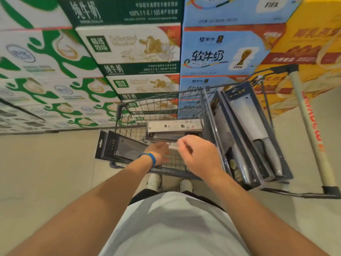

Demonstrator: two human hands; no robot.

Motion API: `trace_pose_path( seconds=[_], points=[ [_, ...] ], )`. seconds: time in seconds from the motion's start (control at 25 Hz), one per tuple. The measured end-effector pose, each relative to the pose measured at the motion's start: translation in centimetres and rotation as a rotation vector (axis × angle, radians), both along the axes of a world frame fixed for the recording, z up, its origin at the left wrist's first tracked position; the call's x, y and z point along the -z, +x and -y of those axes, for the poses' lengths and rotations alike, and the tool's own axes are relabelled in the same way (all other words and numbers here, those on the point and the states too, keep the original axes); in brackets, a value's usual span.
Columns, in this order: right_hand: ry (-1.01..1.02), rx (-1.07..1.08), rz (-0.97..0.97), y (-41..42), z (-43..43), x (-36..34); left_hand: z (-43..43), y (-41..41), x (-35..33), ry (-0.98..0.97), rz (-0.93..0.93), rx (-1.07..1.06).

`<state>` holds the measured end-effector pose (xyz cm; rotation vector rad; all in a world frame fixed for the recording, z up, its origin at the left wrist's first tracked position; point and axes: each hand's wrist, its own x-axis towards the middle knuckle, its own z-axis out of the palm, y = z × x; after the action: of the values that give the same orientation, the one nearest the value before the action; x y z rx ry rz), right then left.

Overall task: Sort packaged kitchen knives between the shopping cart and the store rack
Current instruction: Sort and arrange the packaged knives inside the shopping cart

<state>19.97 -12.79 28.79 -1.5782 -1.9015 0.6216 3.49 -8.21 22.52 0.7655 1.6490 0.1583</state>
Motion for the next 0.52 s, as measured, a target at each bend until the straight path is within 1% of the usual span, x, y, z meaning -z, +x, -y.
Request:
trace_pose_path(
  seconds=[0.04,0.12,0.24,0.32,0.4,0.44,0.48,0.52],
  points=[
    [-0.058,-0.058,0.01,-1.5,0.0,0.8,-0.1,-1.1,0.5,0.064,-0.06,0.085],
    [-0.262,-0.106,0.024,-4.2,-0.5,3.2,-0.3,-3.4,1.6,0.131,-0.145,0.262],
    [-0.705,-0.005,0.055,-7.1,-2.5,8.6,-0.6,-6.6,4.9,0.118,-0.205,0.356],
    [-0.909,0.08,0.044,-8.6,-4.1,13.1,-0.5,-8.1,7.3,0.086,-0.225,0.451],
    [-1.022,0.163,0.044,-9.7,-5.9,18.2,-0.2,-9.1,10.0,0.008,-0.16,0.535],
    [-1.054,0.201,0.076,-10.0,-6.8,20.7,0.2,-9.5,11.0,-0.013,-0.134,0.581],
    [-1.067,0.245,0.113,-10.3,-7.8,23.1,0.6,-9.9,11.9,0.001,-0.143,0.649],
    [-1.075,0.293,0.135,-10.3,-8.8,25.6,0.9,-10.1,12.7,0.053,-0.193,0.74]
  ],
)
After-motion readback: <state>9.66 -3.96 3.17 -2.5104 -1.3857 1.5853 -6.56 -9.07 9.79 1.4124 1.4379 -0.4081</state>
